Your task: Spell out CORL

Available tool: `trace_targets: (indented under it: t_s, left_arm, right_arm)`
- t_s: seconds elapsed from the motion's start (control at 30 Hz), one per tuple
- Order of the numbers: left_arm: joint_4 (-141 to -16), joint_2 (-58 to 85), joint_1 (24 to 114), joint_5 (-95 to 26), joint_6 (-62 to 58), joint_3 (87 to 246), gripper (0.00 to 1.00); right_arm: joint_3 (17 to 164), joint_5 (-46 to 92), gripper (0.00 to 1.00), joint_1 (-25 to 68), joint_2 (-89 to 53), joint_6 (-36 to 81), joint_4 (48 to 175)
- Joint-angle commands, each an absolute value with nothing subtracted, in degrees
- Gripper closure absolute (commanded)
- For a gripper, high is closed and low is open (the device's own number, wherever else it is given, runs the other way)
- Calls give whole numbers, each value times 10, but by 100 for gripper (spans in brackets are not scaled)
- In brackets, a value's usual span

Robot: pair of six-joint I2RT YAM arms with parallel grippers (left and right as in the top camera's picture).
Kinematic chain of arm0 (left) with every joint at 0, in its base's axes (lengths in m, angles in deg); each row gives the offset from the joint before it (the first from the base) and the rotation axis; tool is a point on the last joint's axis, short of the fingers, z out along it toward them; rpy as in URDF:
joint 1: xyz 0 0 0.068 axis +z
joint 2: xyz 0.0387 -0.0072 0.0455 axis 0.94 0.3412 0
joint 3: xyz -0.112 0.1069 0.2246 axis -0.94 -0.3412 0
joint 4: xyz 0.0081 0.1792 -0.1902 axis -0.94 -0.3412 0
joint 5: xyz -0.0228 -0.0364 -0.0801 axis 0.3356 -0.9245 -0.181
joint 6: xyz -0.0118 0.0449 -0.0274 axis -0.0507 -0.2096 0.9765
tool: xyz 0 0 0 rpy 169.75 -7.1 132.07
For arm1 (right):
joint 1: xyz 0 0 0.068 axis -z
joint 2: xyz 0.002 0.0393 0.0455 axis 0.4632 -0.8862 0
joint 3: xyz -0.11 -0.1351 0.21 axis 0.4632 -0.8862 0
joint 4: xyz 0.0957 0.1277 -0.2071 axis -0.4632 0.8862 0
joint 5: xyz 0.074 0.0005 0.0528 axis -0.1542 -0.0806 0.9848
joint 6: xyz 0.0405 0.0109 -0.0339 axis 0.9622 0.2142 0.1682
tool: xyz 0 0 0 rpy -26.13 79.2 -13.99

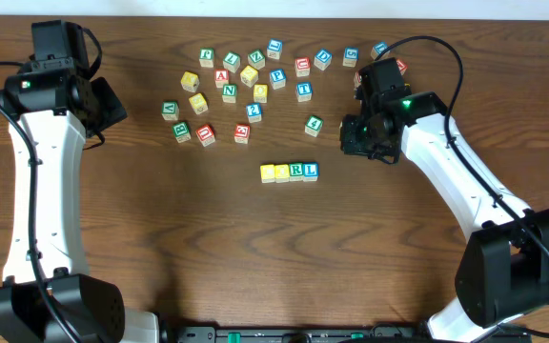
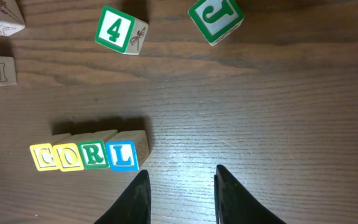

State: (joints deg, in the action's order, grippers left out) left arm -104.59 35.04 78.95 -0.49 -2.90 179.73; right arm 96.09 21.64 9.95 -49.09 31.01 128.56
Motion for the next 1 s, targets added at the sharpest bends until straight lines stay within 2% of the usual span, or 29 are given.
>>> trace_targets:
  t_s: [0.0, 0.3, 0.67, 0.83, 0.97]
  left_arm:
    - [-1048, 357, 791, -4, -38, 1797, 46]
    - [-1048, 357, 791, -4, -39, 1797, 46]
    - [-1048, 357, 791, -4, -38, 1797, 46]
    - [-1049, 357, 791, -3, -39, 1797, 7]
    - [-1054, 357, 791, -3, -39, 1797, 5]
  right_arm:
    - [972, 207, 71, 105, -477, 305, 1284]
    - [972, 207, 61, 105, -477, 305, 1278]
    - [972, 207, 55, 105, -477, 305, 1274]
    - [976, 208, 51, 107, -477, 304, 1248]
    - [1004, 208, 47, 115, -473, 278, 1262]
